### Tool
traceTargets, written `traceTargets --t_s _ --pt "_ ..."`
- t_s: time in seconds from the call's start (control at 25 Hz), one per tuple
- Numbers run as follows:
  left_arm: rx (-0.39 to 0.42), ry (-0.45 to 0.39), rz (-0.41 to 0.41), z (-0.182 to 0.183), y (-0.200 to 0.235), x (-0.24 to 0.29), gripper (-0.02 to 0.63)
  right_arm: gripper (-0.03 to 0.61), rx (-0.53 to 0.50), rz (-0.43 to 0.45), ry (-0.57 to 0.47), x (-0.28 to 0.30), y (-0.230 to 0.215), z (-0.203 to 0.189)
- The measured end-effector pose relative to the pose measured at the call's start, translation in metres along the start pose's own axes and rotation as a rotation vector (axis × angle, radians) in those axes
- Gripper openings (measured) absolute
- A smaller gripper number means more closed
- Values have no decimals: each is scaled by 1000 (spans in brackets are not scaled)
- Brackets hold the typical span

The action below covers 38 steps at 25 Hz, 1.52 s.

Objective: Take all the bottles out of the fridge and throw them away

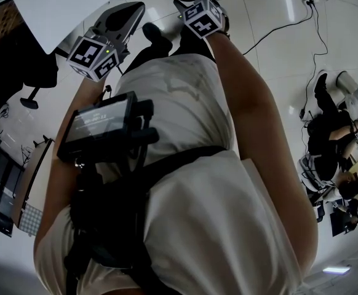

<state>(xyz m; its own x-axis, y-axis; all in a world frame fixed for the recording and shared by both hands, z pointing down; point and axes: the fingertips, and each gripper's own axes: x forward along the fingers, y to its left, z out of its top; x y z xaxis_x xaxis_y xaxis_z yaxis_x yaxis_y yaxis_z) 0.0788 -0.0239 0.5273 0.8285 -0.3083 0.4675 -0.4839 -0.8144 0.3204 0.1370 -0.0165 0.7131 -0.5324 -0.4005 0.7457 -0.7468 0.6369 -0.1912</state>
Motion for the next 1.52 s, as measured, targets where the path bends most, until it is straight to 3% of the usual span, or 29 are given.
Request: traceTargets --t_s 0.36,0.68,0.96,1.2,1.52 --pt "11 -126 92 32 11 -50 3 88 -89 -14 -161 -61 34 80" --pt "-25 -365 240 72 36 -134 3 40 -259 -22 -316 -120 70 185" --pt "41 -452 307 96 38 -182 3 34 -263 63 -534 -172 102 264" --pt "74 -466 273 110 23 -181 3 3 -245 228 -674 -191 141 294" --pt "44 -421 261 90 23 -172 3 3 -232 249 -689 -183 152 293"
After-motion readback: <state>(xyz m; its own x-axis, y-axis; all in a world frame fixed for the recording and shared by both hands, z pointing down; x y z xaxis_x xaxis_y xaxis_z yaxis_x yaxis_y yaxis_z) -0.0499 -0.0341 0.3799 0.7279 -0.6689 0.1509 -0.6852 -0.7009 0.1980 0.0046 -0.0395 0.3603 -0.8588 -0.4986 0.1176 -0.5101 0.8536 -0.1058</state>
